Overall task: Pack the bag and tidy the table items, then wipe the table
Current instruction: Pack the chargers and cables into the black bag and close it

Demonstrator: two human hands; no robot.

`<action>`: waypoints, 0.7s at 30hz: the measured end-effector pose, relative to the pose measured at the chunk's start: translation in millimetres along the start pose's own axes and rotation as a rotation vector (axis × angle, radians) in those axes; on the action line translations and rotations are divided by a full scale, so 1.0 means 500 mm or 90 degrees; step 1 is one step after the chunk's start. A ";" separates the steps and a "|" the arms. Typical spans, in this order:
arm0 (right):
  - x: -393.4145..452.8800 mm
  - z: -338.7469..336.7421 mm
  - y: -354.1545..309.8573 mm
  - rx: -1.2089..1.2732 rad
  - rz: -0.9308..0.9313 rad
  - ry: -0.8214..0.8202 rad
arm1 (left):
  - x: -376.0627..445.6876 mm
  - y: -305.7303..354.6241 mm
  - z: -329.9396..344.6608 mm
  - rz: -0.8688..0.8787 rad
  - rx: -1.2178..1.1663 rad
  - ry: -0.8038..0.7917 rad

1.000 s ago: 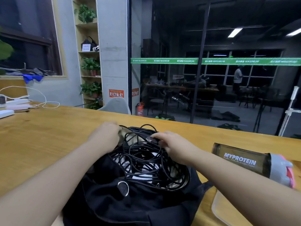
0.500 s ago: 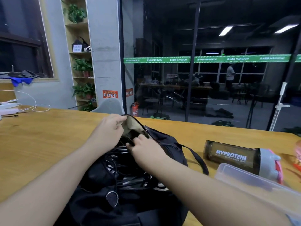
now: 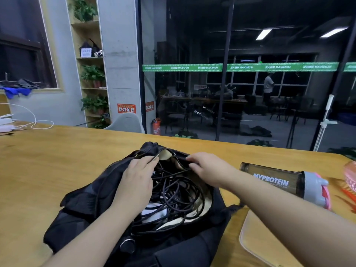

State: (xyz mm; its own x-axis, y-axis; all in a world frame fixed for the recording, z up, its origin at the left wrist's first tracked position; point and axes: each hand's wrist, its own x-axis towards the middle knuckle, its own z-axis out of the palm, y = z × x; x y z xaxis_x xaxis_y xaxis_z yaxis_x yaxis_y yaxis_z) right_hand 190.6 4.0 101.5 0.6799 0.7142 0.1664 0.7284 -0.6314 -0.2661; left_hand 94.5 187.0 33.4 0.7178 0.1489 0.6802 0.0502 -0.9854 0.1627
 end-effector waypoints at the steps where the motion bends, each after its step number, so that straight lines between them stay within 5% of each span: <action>1: -0.006 -0.005 0.014 -0.007 0.030 -0.028 | -0.002 0.001 0.001 0.002 0.006 0.004; 5: -0.028 0.001 0.048 -0.049 0.100 -0.123 | -0.007 0.005 0.003 0.008 0.034 0.015; 11: -0.028 0.001 0.044 -0.072 0.116 -0.005 | -0.010 0.002 0.005 0.001 0.026 0.022; 16: -0.031 -0.031 -0.010 0.192 0.067 0.241 | -0.014 0.004 0.006 -0.018 0.002 0.033; 19: -0.042 -0.014 -0.065 0.384 0.039 0.174 | -0.016 0.002 0.007 -0.013 -0.018 0.057; 21: -0.050 0.012 -0.087 0.330 0.022 0.130 | -0.018 -0.002 0.010 -0.012 -0.038 0.074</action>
State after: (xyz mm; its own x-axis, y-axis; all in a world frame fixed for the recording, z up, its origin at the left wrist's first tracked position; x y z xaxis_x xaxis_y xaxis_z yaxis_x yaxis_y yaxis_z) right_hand 141.1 15.6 103.0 0.7425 0.5901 0.3170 0.6040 -0.3850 -0.6979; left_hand 91.7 186.3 23.4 0.6318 0.1792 0.7541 0.0189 -0.9762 0.2162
